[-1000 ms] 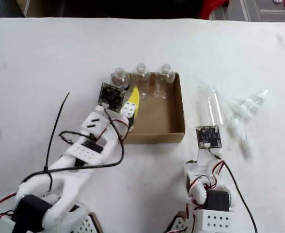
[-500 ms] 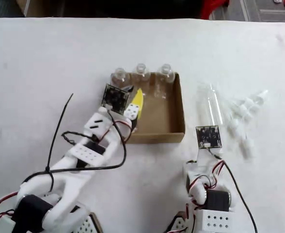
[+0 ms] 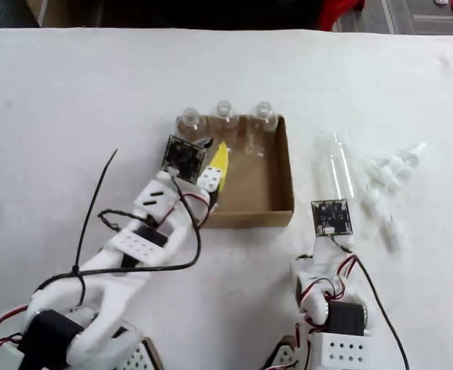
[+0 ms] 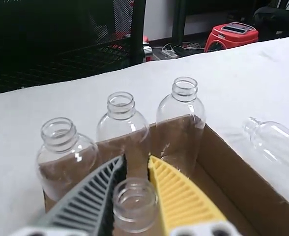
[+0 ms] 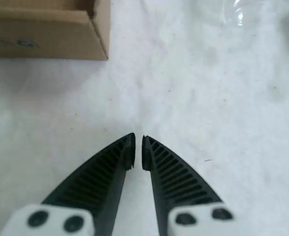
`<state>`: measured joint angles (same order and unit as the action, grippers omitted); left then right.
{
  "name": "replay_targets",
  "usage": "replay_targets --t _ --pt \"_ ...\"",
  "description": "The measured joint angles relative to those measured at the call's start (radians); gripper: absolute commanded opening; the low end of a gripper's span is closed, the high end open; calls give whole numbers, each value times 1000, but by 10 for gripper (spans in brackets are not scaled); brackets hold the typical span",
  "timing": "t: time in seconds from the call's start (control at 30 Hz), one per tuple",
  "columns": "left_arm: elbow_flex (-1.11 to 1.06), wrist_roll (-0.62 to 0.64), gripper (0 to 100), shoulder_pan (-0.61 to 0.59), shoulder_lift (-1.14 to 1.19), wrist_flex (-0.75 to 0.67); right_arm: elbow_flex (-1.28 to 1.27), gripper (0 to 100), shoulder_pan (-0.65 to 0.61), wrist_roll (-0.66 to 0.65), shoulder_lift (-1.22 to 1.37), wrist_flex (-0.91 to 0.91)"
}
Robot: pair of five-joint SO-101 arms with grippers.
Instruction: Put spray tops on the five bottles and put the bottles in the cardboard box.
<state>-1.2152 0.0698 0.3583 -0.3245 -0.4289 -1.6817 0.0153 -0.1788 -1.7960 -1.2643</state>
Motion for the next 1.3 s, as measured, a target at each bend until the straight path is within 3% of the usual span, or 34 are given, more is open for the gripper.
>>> replay_targets --t 0.23,0.77,1.0,1.3 --pt "0 0 112 0 -2 15 0 16 0 0 0 0" --pt "-17 0 107 0 -101 163 0 16 0 0 0 0" --pt "-17 0 199 -34 -198 273 0 16 0 0 0 0" --pt "-17 11 203 -34 -288 351 0 16 0 0 0 0"
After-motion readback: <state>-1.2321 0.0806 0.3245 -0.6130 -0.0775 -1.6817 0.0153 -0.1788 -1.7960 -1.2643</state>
